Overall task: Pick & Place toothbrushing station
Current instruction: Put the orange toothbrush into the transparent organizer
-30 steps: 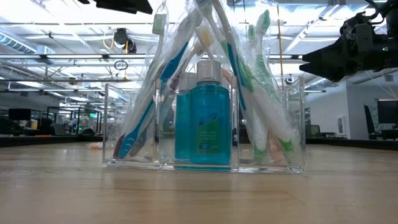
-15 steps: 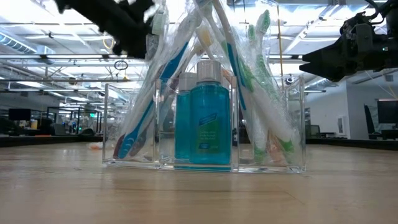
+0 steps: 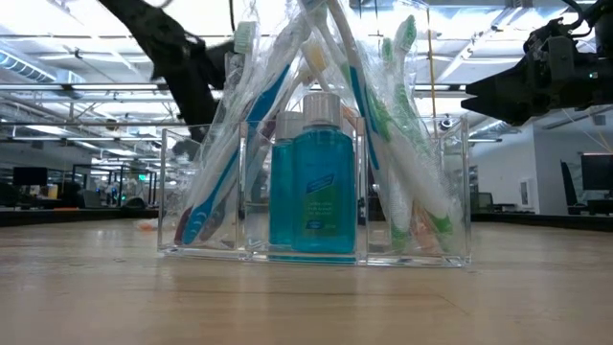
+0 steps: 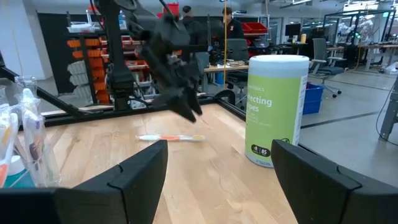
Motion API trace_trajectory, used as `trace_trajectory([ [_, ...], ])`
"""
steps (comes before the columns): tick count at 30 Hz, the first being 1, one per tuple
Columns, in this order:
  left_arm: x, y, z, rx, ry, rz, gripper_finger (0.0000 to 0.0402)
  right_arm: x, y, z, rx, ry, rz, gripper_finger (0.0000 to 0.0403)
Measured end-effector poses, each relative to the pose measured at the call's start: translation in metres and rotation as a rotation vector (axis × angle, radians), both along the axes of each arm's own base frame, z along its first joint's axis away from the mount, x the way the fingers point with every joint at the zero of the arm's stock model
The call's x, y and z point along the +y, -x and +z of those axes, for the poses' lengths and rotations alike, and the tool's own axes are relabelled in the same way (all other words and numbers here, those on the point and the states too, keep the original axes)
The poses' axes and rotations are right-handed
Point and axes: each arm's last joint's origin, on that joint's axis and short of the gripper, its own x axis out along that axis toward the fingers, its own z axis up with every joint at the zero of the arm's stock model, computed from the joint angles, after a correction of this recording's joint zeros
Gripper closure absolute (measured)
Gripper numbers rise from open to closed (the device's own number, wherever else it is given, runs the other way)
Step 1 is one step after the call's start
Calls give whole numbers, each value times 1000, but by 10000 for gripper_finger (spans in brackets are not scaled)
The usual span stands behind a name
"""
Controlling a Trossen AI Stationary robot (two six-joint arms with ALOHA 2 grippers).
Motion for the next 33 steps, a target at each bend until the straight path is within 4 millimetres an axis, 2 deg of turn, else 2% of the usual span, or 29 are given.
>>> trace_trajectory([
  [5, 14, -5, -29, 54, 47, 30, 170, 0, 0, 0, 0, 0, 0, 124],
  [10, 18, -10, -47, 76, 84, 24, 170, 0, 0, 0, 0, 0, 0, 124],
  [21, 22, -4, -53, 122, 109, 51, 171, 0, 0, 0, 0, 0, 0, 124],
  [24, 23, -1, -53, 142, 127, 70, 189, 0, 0, 0, 0, 0, 0, 124],
  [33, 24, 0, -54, 138, 140, 68, 274, 0, 0, 0, 0, 0, 0, 124],
])
